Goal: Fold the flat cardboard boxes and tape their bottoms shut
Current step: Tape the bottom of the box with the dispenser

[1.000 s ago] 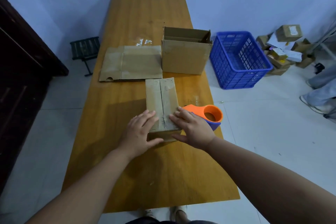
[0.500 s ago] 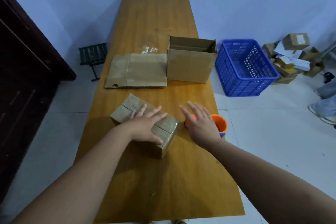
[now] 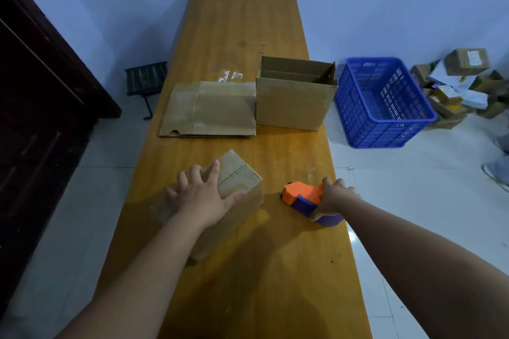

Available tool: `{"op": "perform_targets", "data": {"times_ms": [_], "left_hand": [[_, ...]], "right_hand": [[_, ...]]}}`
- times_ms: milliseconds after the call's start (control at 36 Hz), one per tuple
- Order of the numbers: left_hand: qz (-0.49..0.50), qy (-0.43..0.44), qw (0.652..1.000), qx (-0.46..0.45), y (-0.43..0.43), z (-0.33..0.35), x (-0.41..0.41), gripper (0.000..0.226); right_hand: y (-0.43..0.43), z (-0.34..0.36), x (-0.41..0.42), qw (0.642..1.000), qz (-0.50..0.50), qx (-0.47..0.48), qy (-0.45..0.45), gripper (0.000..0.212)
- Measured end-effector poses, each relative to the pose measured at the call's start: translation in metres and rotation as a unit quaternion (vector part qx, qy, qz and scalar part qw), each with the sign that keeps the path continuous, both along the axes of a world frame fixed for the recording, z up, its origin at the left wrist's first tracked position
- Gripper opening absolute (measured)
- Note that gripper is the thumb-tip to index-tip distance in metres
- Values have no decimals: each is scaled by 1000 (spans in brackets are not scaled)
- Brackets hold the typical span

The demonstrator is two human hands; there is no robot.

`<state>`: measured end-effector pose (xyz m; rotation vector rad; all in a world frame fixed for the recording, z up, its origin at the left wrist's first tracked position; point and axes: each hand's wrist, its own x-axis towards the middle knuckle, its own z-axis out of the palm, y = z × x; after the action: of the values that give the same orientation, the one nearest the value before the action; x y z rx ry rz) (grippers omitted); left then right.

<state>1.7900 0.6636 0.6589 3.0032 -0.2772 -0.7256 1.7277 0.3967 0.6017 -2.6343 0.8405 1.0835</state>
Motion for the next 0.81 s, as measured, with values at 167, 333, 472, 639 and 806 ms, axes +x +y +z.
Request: {"op": "perform_targets", "data": {"times_ms": [167,333,472,639,806], "left_hand": [[56,161,982,-83,10,5,13,102],[91,109,985,-99,-4,-2,-4,96],[101,55,985,-129,-20,-10,-22,93],[94,4,961,-260,-16,-11,-33,70],[-27,-110,954,-276,-5,-3,-44,36]], "right_hand": [[4,-9,3,1000,-11,6,6,106],[4,-14,2,999,-21,22,-42,91],[0,-17,-1,984,-105,75,-126,80],[-3,4,3,892,-253,257,-271,99],[3,59,3,736,-232,535,-344,80]]}}
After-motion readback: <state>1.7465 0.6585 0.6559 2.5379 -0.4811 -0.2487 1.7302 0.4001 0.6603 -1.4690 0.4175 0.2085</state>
